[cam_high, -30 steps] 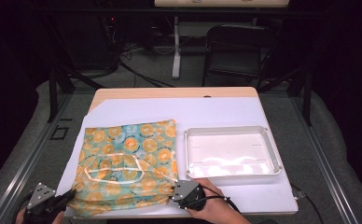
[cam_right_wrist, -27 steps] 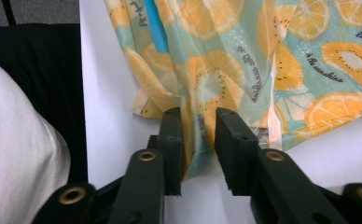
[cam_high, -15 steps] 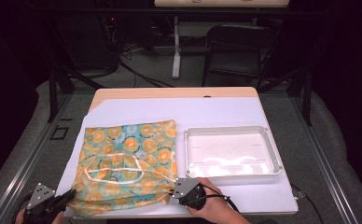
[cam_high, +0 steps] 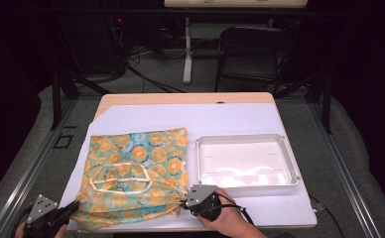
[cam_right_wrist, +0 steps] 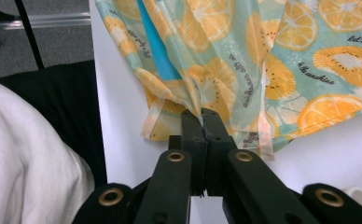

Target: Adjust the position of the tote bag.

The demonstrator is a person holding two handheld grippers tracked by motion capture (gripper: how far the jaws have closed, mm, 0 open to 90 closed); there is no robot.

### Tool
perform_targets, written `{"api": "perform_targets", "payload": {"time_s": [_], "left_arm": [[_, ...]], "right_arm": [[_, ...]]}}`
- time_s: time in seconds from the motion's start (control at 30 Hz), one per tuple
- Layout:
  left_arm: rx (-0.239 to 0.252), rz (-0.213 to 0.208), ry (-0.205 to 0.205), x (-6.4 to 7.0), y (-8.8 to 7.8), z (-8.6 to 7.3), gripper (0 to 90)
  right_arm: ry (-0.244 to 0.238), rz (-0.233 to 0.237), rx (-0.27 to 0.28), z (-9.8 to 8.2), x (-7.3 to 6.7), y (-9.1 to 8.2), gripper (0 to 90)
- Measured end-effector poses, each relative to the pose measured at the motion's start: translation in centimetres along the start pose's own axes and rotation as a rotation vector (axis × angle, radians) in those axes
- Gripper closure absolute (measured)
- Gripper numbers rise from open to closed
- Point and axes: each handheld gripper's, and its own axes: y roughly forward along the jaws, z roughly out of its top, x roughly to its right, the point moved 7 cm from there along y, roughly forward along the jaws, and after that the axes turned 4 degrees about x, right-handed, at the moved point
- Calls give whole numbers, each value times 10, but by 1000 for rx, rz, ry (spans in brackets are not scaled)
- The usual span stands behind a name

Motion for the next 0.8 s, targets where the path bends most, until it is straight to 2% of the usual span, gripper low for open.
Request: {"api": "perform_targets", "payload": {"time_s": [0.13, 0.17, 0.23, 0.37, 0.4, 0.43, 0.5, 0.53, 0.6, 0.7, 0.73, 0.77, 0.8], "left_arm": [[5, 1, -1, 0, -1, 1, 900], [10, 1, 0, 0, -1, 2, 900], [25, 2, -1, -1, -3, 4, 900], [50, 2, -11, -3, -8, 8, 900], [56, 0, -12, -3, -9, 10, 900], [66, -2, -16, -3, -10, 11, 900], [84, -12, -26, -3, -12, 14, 900], [88, -15, -27, -3, -13, 15, 900], [102, -18, -19, -2, -16, 19, 900], [115, -18, -12, -2, -19, 25, 900], [125, -16, -11, -2, -19, 27, 900], [130, -15, -7, -2, -20, 29, 900], [136, -14, -9, -2, -21, 30, 900]], "right_arm": [[17, 1, 12, 1, 1, -1, 900], [37, 7, 31, 3, 1, -1, 900], [47, 5, 42, 4, 1, -2, 900], [53, 3, 46, 6, 3, -6, 900], [82, -49, 170, 12, 4, 1, 900], [102, -39, 194, 14, 5, 0, 900], [102, -48, 185, 15, 6, -2, 900], [101, -39, 161, 15, 8, -7, 900], [103, -36, 153, 15, 9, -9, 900], [133, -31, 165, 17, 12, -13, 900], [134, -27, 161, 17, 14, -15, 900], [140, -4, 136, 17, 15, -19, 900], [145, -8, 141, 18, 15, -20, 900]]}}
